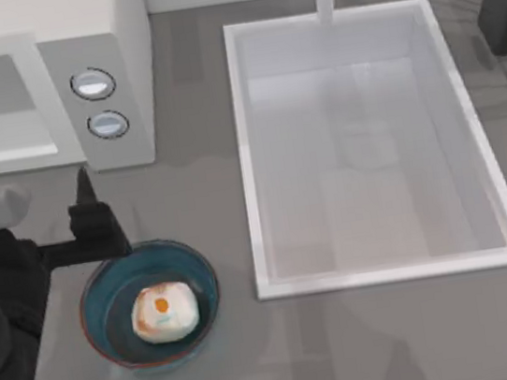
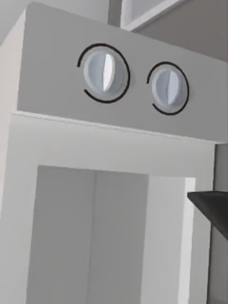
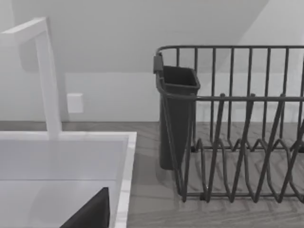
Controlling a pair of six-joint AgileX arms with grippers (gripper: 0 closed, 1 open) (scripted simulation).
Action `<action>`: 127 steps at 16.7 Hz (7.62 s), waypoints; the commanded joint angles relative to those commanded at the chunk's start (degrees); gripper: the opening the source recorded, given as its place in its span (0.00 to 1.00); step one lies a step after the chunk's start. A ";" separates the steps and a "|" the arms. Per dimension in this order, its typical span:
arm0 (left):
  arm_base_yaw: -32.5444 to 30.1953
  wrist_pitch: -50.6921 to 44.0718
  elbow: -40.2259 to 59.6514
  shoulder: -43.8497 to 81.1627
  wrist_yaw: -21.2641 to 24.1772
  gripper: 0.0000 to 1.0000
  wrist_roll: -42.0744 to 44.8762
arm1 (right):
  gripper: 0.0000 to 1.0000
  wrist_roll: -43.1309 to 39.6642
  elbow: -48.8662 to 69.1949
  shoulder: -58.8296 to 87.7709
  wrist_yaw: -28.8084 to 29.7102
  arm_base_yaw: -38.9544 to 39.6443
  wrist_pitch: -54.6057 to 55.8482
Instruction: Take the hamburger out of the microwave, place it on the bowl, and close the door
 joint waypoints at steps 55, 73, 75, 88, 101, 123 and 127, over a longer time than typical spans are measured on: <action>44.24 -46.06 -4.09 -56.68 40.79 0.00 7.77 | 1.00 0.00 0.00 0.00 0.00 0.00 0.00; 50.99 -50.86 0.62 -56.94 47.56 0.00 7.85 | 1.00 0.00 0.00 0.00 0.00 0.00 0.00; 48.63 -51.24 0.34 -57.61 45.21 0.00 7.84 | 1.00 0.00 0.00 0.00 0.00 0.00 0.00; 60.28 -62.75 19.66 -35.69 51.04 0.00 21.93 | 1.00 0.00 0.00 0.00 0.00 0.00 0.00; 86.12 -91.22 67.24 30.12 62.41 0.00 57.11 | 1.00 0.00 0.00 0.00 0.00 0.00 0.00; 88.52 -72.20 56.37 42.55 63.31 0.00 60.95 | 1.00 0.00 0.00 0.00 0.00 0.00 0.00; 87.74 -71.80 55.51 41.41 63.07 0.00 60.32 | 1.00 0.00 0.00 0.00 0.00 0.00 0.00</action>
